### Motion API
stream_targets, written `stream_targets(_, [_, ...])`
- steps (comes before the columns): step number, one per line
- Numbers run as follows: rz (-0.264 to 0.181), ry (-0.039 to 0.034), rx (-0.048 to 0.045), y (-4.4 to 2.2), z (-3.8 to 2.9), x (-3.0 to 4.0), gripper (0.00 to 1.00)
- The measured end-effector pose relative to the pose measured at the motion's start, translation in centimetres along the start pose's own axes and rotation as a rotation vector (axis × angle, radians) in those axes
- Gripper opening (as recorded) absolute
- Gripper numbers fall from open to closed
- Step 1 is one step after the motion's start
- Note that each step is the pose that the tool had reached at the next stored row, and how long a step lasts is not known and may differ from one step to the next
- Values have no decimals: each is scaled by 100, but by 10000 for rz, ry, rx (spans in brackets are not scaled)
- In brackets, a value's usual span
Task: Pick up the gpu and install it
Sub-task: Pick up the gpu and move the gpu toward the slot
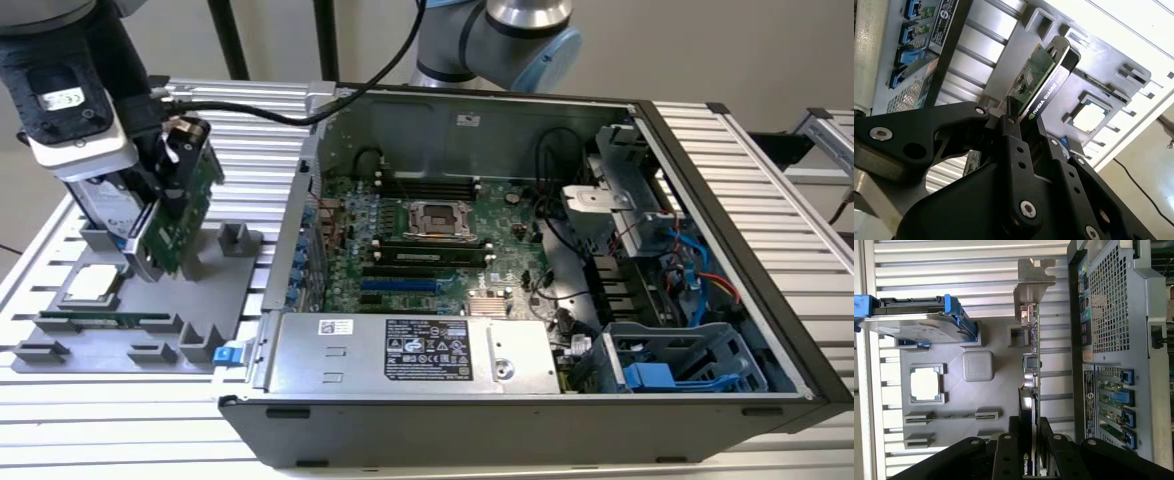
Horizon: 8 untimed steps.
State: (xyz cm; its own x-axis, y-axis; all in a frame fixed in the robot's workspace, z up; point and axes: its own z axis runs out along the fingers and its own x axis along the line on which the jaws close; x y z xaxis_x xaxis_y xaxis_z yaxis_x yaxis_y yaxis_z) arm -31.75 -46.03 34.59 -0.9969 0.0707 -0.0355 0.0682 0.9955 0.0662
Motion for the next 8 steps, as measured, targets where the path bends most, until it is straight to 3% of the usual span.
stream_targets(8, [0,0,0,2,-37,-1,0])
